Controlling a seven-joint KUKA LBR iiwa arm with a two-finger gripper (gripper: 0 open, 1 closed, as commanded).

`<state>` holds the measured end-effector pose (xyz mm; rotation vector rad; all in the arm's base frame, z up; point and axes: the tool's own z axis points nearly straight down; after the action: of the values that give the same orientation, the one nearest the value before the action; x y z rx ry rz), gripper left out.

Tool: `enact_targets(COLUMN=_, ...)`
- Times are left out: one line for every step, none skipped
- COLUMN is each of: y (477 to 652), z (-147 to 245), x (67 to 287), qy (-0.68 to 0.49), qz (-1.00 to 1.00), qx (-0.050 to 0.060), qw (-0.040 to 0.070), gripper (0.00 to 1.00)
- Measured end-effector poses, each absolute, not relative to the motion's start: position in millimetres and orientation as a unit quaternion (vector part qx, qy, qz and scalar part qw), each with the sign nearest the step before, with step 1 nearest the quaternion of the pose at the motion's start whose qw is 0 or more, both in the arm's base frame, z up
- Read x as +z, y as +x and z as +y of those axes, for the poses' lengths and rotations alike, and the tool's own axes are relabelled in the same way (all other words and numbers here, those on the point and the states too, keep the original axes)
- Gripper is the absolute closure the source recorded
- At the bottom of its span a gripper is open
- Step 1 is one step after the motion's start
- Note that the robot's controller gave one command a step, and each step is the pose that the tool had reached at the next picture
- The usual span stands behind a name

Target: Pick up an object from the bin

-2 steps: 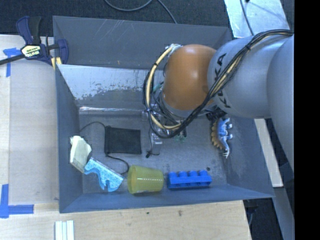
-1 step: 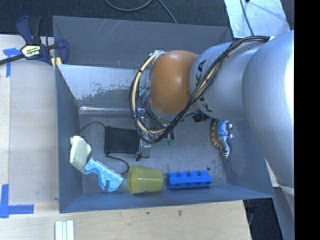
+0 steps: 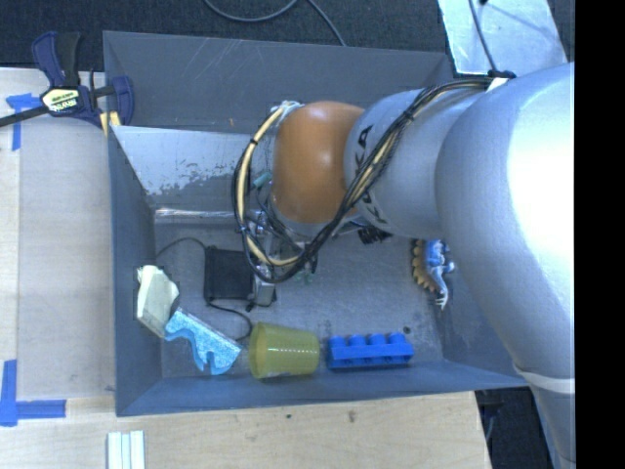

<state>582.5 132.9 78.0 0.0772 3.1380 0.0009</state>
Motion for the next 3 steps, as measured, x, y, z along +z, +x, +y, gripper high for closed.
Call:
enact_targets(y=580.8, z=134.1, x=71.4, qy=-0.086, qz=0.996, qx=0.001, qw=0.003, gripper=1.00)
enact_targets(y=580.8, z=134.1, x=71.4, qy=-0.086, qz=0.996, qx=0.001, qw=0.003, gripper=1.00)
enact_targets(y=585.9, z=120.0, x=123.6, qy=-0.075, qz=0.997, qx=0.000, qw=-0.002, gripper=1.00)
